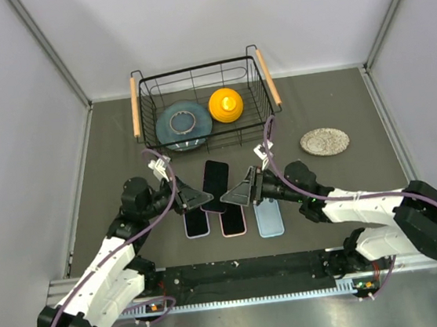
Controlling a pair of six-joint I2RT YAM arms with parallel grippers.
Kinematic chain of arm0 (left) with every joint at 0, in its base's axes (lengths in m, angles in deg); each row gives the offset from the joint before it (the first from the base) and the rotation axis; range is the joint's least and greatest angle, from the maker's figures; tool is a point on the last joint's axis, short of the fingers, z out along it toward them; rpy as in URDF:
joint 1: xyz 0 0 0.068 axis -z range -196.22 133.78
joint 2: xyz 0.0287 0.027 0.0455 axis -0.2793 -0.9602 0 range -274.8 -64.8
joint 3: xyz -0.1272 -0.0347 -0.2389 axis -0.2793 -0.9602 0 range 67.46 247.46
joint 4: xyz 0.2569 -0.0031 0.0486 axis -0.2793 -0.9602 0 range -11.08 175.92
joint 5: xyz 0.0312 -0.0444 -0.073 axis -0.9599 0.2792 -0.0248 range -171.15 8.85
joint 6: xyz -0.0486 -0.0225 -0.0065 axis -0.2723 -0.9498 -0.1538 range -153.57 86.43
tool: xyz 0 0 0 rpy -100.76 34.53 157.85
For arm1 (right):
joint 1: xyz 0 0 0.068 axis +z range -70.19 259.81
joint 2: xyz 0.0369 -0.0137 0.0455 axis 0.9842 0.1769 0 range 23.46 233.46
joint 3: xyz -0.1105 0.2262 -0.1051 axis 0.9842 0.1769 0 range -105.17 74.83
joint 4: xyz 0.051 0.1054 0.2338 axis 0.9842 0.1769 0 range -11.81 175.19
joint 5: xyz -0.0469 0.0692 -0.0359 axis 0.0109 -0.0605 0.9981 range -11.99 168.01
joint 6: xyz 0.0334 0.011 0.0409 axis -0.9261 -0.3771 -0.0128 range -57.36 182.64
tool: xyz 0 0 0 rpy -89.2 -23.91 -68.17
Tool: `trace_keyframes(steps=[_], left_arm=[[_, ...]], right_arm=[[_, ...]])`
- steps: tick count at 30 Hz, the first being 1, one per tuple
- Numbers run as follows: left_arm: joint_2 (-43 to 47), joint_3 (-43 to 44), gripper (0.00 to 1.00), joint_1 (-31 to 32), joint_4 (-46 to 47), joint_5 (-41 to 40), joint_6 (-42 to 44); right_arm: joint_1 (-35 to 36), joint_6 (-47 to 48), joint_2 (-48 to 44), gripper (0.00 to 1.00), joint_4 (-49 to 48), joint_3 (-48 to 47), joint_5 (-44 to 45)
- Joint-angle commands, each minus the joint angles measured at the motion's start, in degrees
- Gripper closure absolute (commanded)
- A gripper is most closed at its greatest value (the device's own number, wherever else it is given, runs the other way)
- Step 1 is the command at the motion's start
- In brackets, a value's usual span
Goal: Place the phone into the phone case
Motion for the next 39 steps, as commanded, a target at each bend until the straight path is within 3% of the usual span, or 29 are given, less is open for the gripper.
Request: trace_keyframes(steps=[1, 10, 12, 17, 18, 20, 22, 23, 25, 27, 29, 30, 33, 36, 39], left_arm=[[1.9, -2.0, 1.0, -0.3, 11.8, 2.6, -3.4], [1.8, -4.2, 1.0, -0.3, 15.0, 5.6, -3.6], [1.5, -4.5, 1.0, -0.3, 13.7, 5.3, -2.8], [-0.5, -4.7, 0.98, -0.2, 11.7, 5.0, -0.7], [-0.8, -4.8, 0.95, -0.2, 11.5, 5.2, -0.5], [-1.7, -4.7, 0.78, -0.2, 11.0, 5.4, -0.1], [-2.2, -4.6, 0.51, -0.3, 9.8, 6.1, 1.3], [-2.2, -4.4, 0.36, -0.3, 8.7, 5.9, 2.6], [-1.6, -3.9, 0.29, -0.2, 6.4, 5.5, 4.1], [-1.5, -3.3, 0.23, -0.2, 5.2, 5.3, 5.9], [-2.2, -2.2, 0.21, -0.2, 3.4, 5.3, 7.5], [-2.8, -1.9, 0.22, -0.2, 2.7, 5.2, 8.1], [-4.5, -0.9, 0.25, -0.1, 1.2, 4.3, 9.8], [-7.3, 1.0, 0.27, 0.2, -2.1, 2.3, 12.6], [-11.1, 3.6, 0.3, 1.4, -4.8, -0.7, 16.1]], right_arm=[[-0.6, -6.5, 2.8, 0.37, -14.0, -0.5, -0.6], [-1.2, -10.7, 10.8, 0.49, -30.1, 0.2, -0.8], [-1.7, -11.9, 11.9, 0.72, -33.3, 0.6, -0.8], [-3.2, -13.4, 12.4, 0.93, -35.9, 2.3, 0.0], [-3.9, -13.2, 12.3, 0.98, -35.7, 2.6, 0.0], [-4.7, -12.8, 11.2, 1.0, -32.4, 2.4, -1.3], [-6.1, -11.9, 9.9, 1.0, -29.4, 2.2, -2.1], [-6.7, -11.0, 7.9, 1.0, -26.0, 2.0, -2.7], [-8.6, -9.6, 5.4, 1.0, -21.1, 1.7, -3.5], [-9.9, -6.0, 0.5, 1.0, -8.1, -0.2, -5.0], [-11.0, 2.1, -3.5, 1.0, 6.2, -4.6, -5.0], [-11.1, 5.9, -7.1, 1.0, 24.5, -6.8, -3.7], [-12.2, 17.7, -9.6, 1.0, 53.0, -15.1, 1.5], [-15.6, 22.2, -9.7, 1.0, 64.7, -17.3, -4.4], [-17.1, 24.4, -9.3, 1.0, 70.2, -17.4, -7.5]])
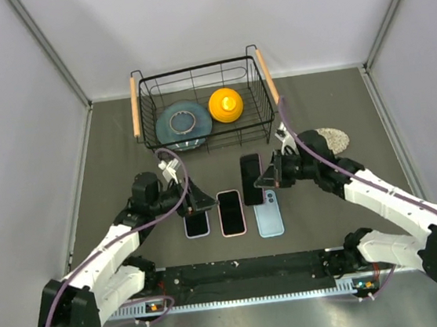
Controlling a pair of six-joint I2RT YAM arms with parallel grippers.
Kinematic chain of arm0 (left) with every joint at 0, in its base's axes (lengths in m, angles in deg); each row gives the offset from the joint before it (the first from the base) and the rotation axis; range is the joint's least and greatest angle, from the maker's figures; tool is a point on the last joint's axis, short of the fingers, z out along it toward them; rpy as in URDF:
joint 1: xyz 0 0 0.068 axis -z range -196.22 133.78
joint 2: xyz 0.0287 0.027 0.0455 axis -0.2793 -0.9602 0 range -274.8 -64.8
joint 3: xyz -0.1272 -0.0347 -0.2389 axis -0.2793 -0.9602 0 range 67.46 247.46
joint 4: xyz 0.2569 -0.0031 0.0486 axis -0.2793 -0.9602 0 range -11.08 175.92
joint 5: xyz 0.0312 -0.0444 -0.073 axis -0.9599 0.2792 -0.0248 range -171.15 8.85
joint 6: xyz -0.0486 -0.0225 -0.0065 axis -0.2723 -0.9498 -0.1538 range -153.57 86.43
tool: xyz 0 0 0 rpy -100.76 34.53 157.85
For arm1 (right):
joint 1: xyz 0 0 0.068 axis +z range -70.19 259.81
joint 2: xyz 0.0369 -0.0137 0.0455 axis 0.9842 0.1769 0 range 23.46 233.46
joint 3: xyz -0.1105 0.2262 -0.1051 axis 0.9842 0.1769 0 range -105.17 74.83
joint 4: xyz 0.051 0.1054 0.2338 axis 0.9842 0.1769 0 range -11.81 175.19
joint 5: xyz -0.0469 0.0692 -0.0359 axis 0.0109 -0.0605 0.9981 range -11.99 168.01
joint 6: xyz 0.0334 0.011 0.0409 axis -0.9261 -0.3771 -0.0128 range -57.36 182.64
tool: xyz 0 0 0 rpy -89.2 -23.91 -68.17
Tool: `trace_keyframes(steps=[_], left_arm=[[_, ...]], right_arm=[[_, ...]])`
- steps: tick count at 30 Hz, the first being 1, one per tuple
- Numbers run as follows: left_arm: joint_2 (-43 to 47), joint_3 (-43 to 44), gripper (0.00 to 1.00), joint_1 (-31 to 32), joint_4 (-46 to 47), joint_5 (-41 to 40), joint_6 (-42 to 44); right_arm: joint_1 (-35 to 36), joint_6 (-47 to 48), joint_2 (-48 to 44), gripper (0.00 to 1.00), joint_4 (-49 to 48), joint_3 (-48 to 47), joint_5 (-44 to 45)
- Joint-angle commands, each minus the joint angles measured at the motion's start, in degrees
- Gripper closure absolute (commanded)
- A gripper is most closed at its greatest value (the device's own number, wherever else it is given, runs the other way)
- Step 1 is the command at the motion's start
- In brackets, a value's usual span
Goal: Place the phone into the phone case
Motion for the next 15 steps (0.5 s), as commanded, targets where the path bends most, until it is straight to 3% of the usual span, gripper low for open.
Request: trace_keyframes(steps=[1, 15], left_arm=[[-5.1, 5.5, 0.33, 1.8, -3.3, -4.5, 7.0], [-21.8, 15.6, 0.56, 12.0, -1.6, -11.7, 5.2]], right_arm=[[-2.3, 9.2, 0.1, 1.0, 24.2, -1.6, -4.7], [-2.3, 13.9, 10.1, 1.0, 26.4, -1.7, -5.2]])
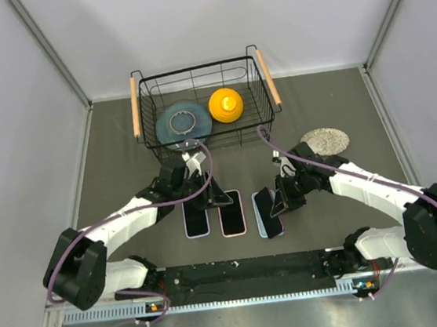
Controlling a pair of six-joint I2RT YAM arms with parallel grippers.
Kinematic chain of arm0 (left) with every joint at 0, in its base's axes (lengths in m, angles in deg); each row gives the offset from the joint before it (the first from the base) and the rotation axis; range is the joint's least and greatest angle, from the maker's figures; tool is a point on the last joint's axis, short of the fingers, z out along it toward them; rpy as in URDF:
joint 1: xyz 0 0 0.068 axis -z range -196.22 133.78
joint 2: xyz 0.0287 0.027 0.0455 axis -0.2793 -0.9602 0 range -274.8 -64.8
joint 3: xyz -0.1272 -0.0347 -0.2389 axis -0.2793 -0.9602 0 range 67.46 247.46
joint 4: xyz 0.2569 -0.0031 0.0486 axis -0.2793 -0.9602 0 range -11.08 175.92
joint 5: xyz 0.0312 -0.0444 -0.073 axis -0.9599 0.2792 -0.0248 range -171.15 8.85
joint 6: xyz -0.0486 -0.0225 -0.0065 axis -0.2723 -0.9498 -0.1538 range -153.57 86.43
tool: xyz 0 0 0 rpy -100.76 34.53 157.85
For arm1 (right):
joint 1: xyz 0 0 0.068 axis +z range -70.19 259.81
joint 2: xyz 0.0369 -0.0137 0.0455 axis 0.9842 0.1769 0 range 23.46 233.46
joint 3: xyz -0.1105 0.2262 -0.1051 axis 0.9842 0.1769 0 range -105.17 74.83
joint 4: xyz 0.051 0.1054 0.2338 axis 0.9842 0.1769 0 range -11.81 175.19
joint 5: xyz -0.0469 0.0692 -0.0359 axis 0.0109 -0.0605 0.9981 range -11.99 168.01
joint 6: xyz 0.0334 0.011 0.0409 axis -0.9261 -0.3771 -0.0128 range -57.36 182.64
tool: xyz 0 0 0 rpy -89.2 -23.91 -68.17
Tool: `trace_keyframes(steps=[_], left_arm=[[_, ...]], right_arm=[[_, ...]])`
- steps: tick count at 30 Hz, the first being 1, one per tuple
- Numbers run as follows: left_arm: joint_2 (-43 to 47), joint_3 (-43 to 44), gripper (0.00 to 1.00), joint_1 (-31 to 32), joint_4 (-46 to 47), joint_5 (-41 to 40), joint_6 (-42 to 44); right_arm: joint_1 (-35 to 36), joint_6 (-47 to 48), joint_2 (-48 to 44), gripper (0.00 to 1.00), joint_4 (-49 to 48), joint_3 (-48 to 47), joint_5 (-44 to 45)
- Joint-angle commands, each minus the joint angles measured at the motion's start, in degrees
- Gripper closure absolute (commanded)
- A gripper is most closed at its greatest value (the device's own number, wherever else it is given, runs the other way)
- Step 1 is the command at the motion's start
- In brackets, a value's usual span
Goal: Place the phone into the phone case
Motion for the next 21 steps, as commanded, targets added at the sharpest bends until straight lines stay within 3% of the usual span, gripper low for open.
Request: trace_keyframes(steps=[1, 6, 14, 21], left_arm=[[-4.5, 4.2, 0.56, 3.2, 3.2, -3.5, -0.1], [-8.4, 5.1, 0.64, 4.5, 6.1, -4.7, -2.0], [-15.0, 5.9, 0.87, 6.8, 8.5, -6.3, -4.8], [-19.1, 7.0, 0.94, 9.9, 10.7, -6.8, -6.2]], right_arm=[[-0.4, 2.7, 3.0, 1.0, -0.6, -1.8, -0.7], [-0.7, 2.5, 5.2, 1.0, -2.1, -2.4, -0.2], [-2.6, 1.3, 7.3, 1.0, -6.6, 0.2, -2.7], [-3.3, 0.6, 6.7, 1.0, -7.2, 0.0, -4.5]])
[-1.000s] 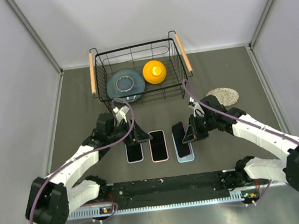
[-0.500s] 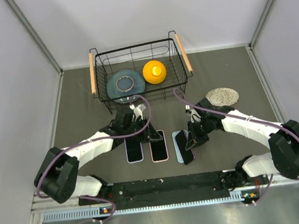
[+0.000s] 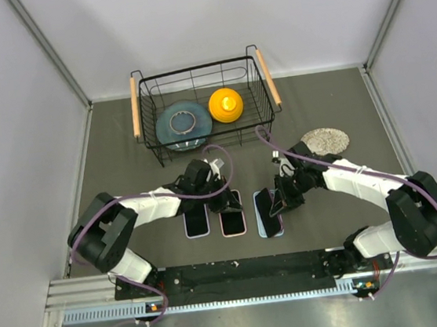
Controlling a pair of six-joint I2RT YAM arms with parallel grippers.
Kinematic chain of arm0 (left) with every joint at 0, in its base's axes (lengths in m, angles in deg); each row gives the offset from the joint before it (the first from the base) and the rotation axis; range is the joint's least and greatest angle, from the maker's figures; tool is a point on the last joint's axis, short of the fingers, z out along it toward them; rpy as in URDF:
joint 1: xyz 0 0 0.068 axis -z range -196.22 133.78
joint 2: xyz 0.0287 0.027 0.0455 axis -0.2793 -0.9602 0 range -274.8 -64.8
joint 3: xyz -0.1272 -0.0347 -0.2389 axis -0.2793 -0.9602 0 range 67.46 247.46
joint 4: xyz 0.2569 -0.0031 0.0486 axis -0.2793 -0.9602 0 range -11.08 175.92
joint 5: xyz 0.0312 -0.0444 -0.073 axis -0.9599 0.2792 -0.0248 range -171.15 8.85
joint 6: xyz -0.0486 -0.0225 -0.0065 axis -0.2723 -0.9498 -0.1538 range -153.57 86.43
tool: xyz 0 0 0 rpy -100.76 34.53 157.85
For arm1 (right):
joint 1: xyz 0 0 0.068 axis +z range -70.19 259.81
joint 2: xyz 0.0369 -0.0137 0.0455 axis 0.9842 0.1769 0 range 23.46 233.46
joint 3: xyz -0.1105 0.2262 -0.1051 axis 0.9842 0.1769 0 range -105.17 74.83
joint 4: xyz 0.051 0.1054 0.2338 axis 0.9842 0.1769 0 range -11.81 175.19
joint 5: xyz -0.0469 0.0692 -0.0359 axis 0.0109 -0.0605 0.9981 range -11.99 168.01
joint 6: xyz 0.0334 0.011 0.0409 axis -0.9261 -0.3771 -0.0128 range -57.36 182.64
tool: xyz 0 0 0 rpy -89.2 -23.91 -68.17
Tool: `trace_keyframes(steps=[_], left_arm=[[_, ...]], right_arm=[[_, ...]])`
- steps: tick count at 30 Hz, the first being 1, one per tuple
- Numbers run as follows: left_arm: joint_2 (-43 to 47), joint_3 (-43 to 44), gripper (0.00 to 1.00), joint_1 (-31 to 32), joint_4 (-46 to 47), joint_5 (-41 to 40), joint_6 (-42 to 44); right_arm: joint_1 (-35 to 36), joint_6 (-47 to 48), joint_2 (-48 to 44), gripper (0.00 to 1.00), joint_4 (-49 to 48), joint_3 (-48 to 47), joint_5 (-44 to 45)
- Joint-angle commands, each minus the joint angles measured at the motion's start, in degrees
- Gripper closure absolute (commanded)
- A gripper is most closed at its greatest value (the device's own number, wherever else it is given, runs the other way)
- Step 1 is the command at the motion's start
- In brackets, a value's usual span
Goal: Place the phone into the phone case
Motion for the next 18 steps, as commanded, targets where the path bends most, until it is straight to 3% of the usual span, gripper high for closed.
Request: trace_keyframes(steps=[1, 18], left_arm=[[-1.9, 2.8, 0.94, 2.0, 4.1, -0.7, -1.2], [-8.6, 5.9, 1.0, 5.8, 1.2, -4.2, -1.6]], right_arm=[[-0.7, -0.8, -0.9, 1.0, -3.6, -0.8, -2.6], [-2.6, -2.2, 1.0, 1.0, -9.6, 3.9, -2.9]])
